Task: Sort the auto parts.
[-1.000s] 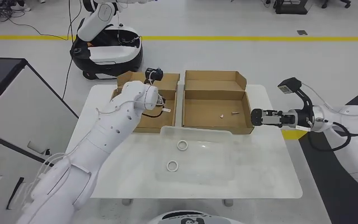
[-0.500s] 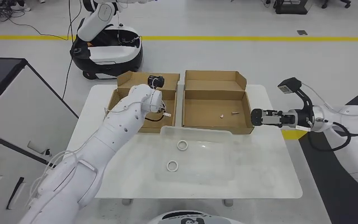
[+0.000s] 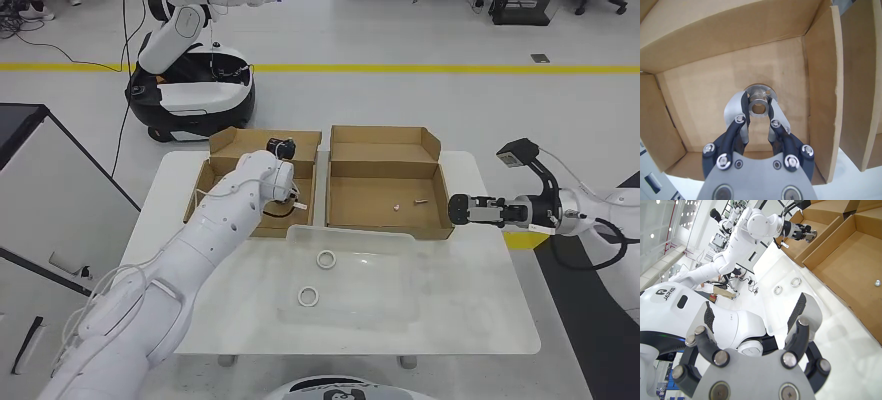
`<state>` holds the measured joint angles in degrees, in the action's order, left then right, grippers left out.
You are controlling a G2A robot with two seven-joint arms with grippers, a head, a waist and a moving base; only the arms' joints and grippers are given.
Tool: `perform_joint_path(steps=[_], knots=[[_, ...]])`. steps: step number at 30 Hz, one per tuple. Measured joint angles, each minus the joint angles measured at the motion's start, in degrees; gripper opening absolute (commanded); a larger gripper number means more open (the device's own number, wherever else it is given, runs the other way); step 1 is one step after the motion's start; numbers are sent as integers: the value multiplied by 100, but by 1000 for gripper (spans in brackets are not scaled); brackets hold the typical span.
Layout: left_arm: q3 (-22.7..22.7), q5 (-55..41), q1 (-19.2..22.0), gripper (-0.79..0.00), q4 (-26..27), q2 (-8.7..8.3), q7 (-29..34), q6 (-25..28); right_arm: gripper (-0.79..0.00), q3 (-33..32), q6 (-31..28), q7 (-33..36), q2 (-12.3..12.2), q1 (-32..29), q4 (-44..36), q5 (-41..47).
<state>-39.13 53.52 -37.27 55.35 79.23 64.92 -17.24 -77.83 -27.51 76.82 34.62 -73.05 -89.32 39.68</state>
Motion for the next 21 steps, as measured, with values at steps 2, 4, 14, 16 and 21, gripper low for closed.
perform_joint_path(steps=[2,4,14,16,21], knots=[[-15,5,12,-533,-56,19,-15,4,0,0,0,0,0,0,0,0],[-27,11,20,-520,-96,36,-19,15,0,0,0,0,0,0,0,0],[-147,84,25,-188,-163,78,-80,39,0,0,0,0,0,0,0,0],[-198,114,30,0,-136,74,-95,33,0,0,0,0,0,0,0,0],[-389,247,13,0,97,16,-89,6,0,0,0,0,0,0,0,0]])
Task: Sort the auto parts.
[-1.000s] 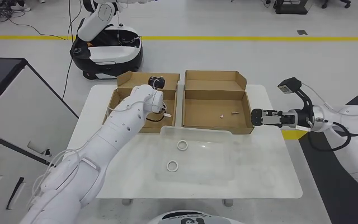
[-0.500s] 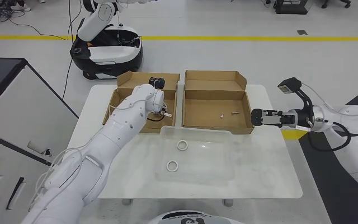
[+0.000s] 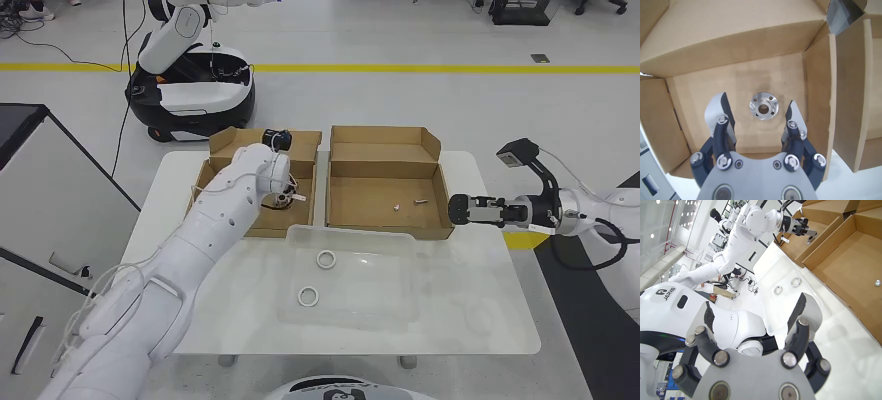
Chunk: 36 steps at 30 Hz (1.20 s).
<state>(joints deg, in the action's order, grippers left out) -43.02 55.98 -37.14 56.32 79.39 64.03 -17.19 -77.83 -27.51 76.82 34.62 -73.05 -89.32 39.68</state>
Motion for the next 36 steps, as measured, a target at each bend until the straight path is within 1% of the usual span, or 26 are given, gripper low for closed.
perform_joint_path(steps=[3,6,9,13,16,24,27,30,34,36], knots=[[-184,109,-56,0,282,-74,66,20,0,0,0,0,0,0,0,0],[-396,245,-169,0,704,-172,212,121,0,0,0,0,0,0,0,0],[-645,358,-347,0,1262,-283,436,272,0,0,0,0,0,0,0,0],[-1014,372,-689,0,2170,-433,885,551,0,0,0,0,0,0,0,0],[-1207,342,-874,0,2647,-495,1082,615,0,0,0,0,0,0,0,0],[-1205,359,-874,0,2645,-494,1073,615,0,0,0,0,0,0,0,0],[-1231,205,-927,0,2596,-488,1027,662,0,0,0,0,0,0,0,0],[-1222,-38,-942,0,2751,-490,1064,1108,0,0,0,0,0,0,0,0],[-1295,-455,-1069,0,3100,-551,1317,2086,0,0,0,0,0,0,0,0],[-1330,-570,-1142,0,3291,-586,1488,2408,0,0,0,0,0,0,0,0]])
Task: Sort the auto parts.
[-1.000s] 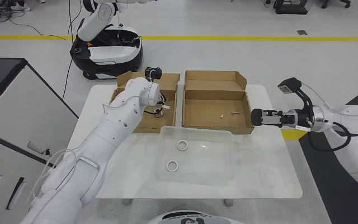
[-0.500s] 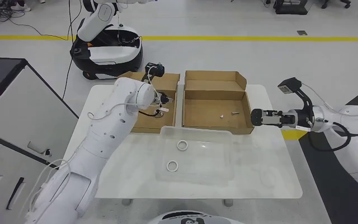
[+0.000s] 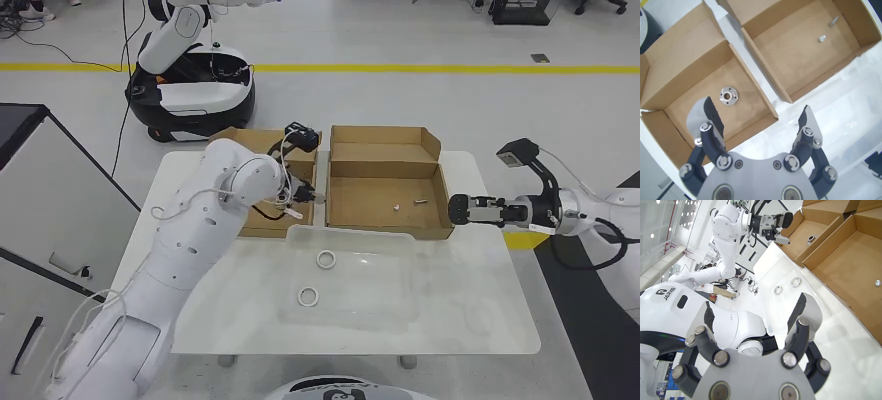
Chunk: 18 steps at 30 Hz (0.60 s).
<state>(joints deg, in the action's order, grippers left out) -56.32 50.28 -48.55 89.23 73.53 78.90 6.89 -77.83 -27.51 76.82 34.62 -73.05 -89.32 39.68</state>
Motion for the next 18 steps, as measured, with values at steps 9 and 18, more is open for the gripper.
perform_joint_path(steps=[9,18], knots=[[87,-437,-360,0,1080,-166,610,1285,0,0,0,0,0,0,0,0],[822,-836,-196,0,1424,-584,151,1699,0,0,0,0,0,0,0,0]])
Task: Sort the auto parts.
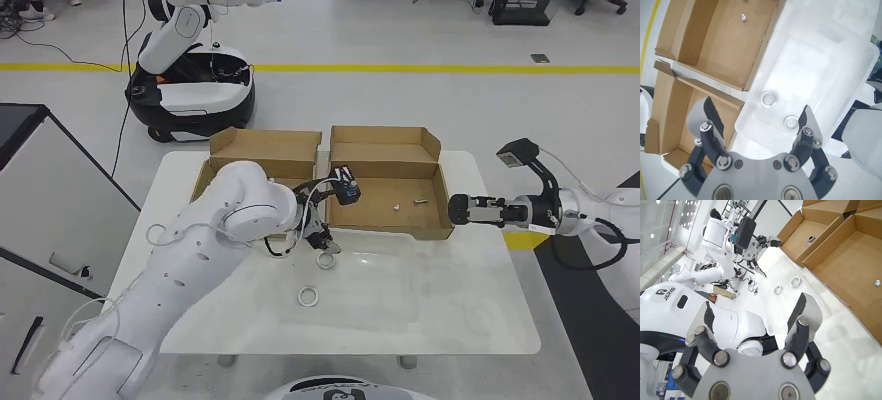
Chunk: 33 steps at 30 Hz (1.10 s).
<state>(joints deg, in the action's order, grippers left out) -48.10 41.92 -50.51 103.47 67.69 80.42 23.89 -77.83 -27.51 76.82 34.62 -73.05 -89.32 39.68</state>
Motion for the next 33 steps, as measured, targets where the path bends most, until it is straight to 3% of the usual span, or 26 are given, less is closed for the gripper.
perform_joint_path(steps=[9,20,26,33], knots=[[628,-935,466,0,68,-450,-148,148,0,0,0,0,0,0,0,0],[699,-881,447,0,91,-466,-169,166,0,0,0,0,0,0,0,0],[1194,-898,563,0,235,-506,-381,382,0,0,0,0,0,0,0,0],[1912,-1336,1090,0,111,-626,-386,386,0,0,0,0,0,0,0,0]])
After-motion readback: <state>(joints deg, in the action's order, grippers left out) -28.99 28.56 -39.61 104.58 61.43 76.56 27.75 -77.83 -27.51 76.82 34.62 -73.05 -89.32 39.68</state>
